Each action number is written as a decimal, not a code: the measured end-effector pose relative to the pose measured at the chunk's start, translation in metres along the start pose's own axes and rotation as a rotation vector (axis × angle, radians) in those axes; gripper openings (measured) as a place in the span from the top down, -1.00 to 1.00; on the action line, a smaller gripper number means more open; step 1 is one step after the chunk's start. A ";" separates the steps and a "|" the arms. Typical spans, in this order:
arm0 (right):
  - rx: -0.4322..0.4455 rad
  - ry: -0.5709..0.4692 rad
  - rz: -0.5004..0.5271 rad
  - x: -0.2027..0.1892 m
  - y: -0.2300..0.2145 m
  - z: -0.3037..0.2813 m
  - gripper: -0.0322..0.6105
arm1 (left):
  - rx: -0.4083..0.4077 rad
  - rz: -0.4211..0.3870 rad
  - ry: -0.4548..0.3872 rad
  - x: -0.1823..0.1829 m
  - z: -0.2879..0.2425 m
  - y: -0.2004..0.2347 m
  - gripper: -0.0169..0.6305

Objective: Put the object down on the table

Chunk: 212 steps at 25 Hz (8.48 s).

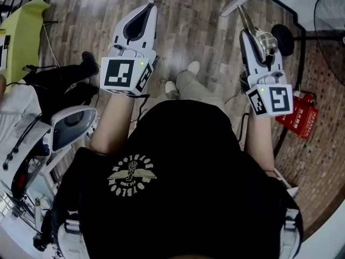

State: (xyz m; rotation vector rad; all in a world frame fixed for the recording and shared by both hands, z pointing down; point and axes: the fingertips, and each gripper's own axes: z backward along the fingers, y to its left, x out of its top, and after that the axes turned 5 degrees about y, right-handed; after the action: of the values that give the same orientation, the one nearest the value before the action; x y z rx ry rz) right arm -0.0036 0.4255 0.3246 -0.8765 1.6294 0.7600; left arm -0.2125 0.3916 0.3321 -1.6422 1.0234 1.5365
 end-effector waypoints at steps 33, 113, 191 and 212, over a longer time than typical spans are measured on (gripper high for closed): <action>0.144 0.056 -0.059 -0.030 -0.143 -0.094 0.59 | 0.007 -0.015 0.076 0.000 -0.185 -0.007 0.92; -0.050 0.030 -0.056 0.025 -0.289 -0.303 0.59 | -0.054 -0.077 0.087 0.027 -0.410 0.123 0.93; 0.043 -0.066 -0.018 0.092 -0.464 -0.445 0.59 | 0.005 -0.101 0.031 0.080 -0.626 0.160 0.92; 0.184 -0.118 -0.050 0.105 -0.493 -0.488 0.59 | 0.099 -0.115 0.038 0.081 -0.654 0.159 0.92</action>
State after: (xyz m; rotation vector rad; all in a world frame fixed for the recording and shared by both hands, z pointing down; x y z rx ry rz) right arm 0.1544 -0.2581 0.3059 -0.7246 1.5406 0.6053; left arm -0.0376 -0.2636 0.3199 -1.6374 0.9915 1.3635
